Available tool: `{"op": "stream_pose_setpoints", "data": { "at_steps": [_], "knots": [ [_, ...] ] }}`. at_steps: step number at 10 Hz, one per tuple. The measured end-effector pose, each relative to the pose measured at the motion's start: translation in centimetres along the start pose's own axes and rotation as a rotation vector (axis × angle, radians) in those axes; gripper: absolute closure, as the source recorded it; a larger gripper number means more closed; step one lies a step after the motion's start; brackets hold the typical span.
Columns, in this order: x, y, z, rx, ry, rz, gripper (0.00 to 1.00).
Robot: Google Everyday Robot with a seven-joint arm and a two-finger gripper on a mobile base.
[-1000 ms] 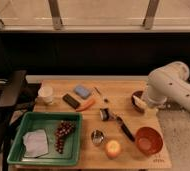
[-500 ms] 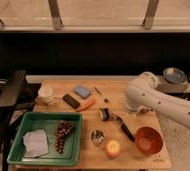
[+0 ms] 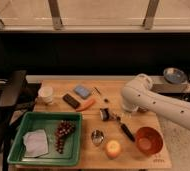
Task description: Place brush in metal cup
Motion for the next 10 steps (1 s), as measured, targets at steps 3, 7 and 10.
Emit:
{"op": "stream_pose_setpoints", "data": {
  "at_steps": [3, 7, 10],
  "knots": [
    [-0.5, 0.9, 1.5, -0.106, -0.049, 0.011, 0.35],
    [-3.5, 4.3, 6.0, -0.273, -0.135, 0.001, 0.35],
    [-3.2, 4.8, 6.2, -0.224, -0.156, 0.010, 0.35]
  ]
}}
